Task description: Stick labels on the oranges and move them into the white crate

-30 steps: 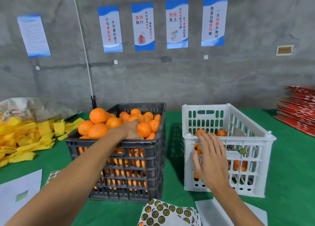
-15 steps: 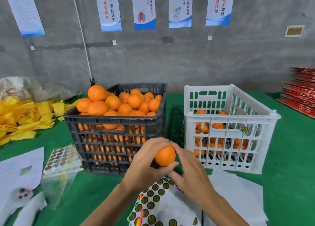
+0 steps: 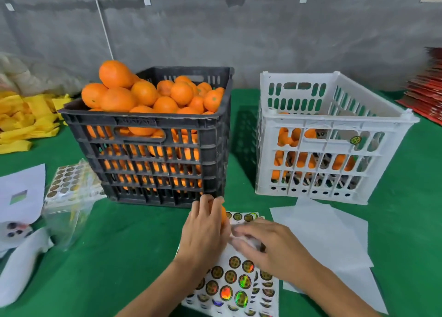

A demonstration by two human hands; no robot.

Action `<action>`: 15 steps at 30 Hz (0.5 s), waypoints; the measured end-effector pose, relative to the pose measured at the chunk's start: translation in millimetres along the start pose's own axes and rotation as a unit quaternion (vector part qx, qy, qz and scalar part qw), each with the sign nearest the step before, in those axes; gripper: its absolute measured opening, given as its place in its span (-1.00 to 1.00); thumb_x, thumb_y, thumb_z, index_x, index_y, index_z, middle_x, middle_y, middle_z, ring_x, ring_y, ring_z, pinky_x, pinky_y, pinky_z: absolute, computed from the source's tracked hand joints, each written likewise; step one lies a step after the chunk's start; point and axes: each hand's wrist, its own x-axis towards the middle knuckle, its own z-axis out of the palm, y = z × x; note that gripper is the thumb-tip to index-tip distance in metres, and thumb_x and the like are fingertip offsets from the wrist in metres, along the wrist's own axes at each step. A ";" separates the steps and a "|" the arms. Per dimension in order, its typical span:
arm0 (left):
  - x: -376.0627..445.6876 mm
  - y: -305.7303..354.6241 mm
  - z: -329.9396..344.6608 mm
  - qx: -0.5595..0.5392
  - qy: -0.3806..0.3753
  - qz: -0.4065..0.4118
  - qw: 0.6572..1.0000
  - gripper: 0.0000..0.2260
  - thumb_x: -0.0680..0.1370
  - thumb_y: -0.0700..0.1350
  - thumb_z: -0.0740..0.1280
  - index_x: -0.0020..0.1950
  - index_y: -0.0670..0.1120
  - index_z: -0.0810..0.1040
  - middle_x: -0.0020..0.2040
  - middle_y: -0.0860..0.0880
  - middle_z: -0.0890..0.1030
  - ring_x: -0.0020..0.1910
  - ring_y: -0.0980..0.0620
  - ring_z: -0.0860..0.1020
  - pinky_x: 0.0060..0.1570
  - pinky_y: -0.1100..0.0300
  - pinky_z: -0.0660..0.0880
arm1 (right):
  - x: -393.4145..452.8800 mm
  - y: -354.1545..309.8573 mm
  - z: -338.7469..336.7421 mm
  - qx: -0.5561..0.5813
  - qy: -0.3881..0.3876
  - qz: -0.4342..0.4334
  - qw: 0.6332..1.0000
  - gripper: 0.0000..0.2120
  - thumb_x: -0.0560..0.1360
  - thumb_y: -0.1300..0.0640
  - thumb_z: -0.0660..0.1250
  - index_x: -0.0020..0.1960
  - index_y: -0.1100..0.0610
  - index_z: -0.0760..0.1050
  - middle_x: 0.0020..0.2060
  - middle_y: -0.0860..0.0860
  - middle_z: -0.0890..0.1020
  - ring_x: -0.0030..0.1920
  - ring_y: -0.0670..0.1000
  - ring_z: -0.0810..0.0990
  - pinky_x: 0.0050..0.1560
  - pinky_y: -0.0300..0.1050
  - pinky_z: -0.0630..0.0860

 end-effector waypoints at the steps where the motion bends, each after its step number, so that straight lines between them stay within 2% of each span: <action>1: -0.1 -0.5 -4.0 0.032 -0.001 -0.025 0.999 -0.66 0.68 0.05 0.19 0.42 -0.04 0.37 0.28 -0.05 0.38 0.15 -0.05 0.40 0.14 0.11 0.46 | -3.1 -1.2 0.1 0.014 -0.019 -0.030 0.999 -0.61 0.59 -0.28 0.33 0.27 -0.08 0.63 0.17 -0.26 0.64 0.18 -0.28 0.55 0.24 -0.32 0.46; 4: 4.2 -12.5 -14.3 0.051 0.009 -0.076 0.996 -0.70 0.68 0.02 0.19 0.39 -0.03 0.36 0.28 -0.06 0.36 0.14 -0.05 0.35 0.15 0.11 0.41 | -2.9 0.3 3.7 0.000 -0.104 -0.061 0.993 -0.45 0.50 -0.46 0.27 0.35 -0.18 0.57 0.43 -0.37 0.41 0.47 -0.34 0.26 0.51 -0.33 0.14; 7: 5.2 -25.3 -23.5 -0.072 0.039 -0.051 0.995 -0.63 0.66 0.02 0.31 0.44 -0.04 0.40 0.33 -0.03 0.36 0.19 -0.02 0.36 0.15 0.10 0.48 | 3.9 6.8 2.2 -0.024 -0.113 -0.047 0.992 -0.47 0.54 -0.44 0.23 0.43 -0.24 0.47 0.52 -0.40 0.24 0.54 -0.34 0.08 0.54 -0.32 -0.06; 9: 3.8 -28.0 -23.5 -0.153 0.039 -0.022 0.987 -0.61 0.66 0.06 0.34 0.45 -0.01 0.41 0.32 0.06 0.37 0.21 0.05 0.39 0.16 0.16 0.48 | 6.2 11.6 -2.2 -0.019 -0.117 -0.009 0.993 -0.46 0.56 -0.40 0.25 0.47 -0.24 0.41 0.51 -0.42 0.22 0.54 -0.35 0.07 0.57 -0.27 -0.02; 11: 2.3 -26.9 -18.3 -0.211 0.006 -0.015 0.977 -0.59 0.65 0.14 0.32 0.45 0.04 0.39 0.29 0.13 0.38 0.22 0.09 0.44 0.19 0.17 0.50 | 5.6 14.6 -4.2 -0.010 -0.123 0.023 0.992 -0.43 0.57 -0.37 0.25 0.52 -0.19 0.37 0.50 -0.42 0.26 0.51 -0.38 0.11 0.58 -0.21 0.04; 15: -2.0 -25.5 -6.7 -0.238 -0.025 0.022 0.971 -0.56 0.66 0.19 0.28 0.48 0.06 0.36 0.29 0.15 0.37 0.22 0.12 0.46 0.21 0.15 0.52 | 6.0 7.1 2.0 -0.017 -0.116 0.032 0.993 -0.32 0.56 -0.44 0.18 0.57 -0.13 0.32 0.49 -0.38 0.27 0.46 -0.35 0.18 0.55 -0.17 0.14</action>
